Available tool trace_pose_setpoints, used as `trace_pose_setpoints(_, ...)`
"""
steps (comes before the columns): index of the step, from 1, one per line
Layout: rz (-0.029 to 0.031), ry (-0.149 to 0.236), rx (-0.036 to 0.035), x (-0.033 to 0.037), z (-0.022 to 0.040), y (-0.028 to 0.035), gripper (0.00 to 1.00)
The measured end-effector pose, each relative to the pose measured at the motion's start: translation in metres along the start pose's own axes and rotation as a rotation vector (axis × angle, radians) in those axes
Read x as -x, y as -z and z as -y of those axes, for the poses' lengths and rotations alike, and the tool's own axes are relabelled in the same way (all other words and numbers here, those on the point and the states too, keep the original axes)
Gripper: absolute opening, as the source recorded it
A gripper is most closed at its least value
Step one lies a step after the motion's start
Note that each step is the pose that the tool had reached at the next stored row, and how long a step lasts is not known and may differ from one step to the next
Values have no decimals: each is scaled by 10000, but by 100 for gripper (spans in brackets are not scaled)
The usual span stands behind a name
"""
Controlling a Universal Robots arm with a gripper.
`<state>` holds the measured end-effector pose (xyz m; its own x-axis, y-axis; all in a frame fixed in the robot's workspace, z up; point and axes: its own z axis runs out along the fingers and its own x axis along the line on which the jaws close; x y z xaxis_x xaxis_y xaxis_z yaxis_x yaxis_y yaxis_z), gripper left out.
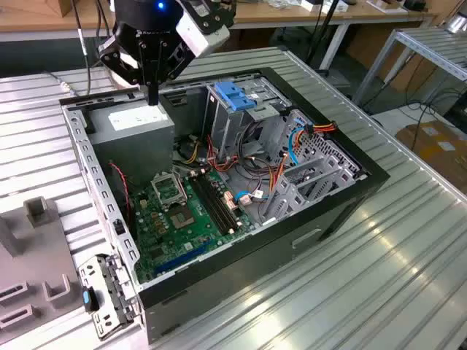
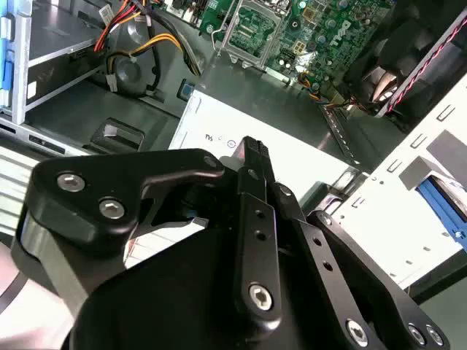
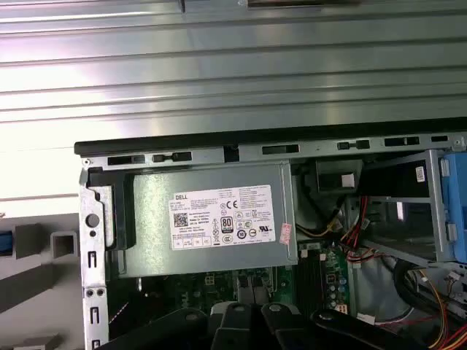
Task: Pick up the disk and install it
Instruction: 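Reach for the disk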
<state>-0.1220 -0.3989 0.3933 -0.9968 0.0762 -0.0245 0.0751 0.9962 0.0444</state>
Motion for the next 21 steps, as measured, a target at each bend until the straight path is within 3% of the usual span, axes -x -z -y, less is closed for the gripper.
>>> trace_pose_setpoints(21, 0, 0, 1, -100, 8, 2, 11)
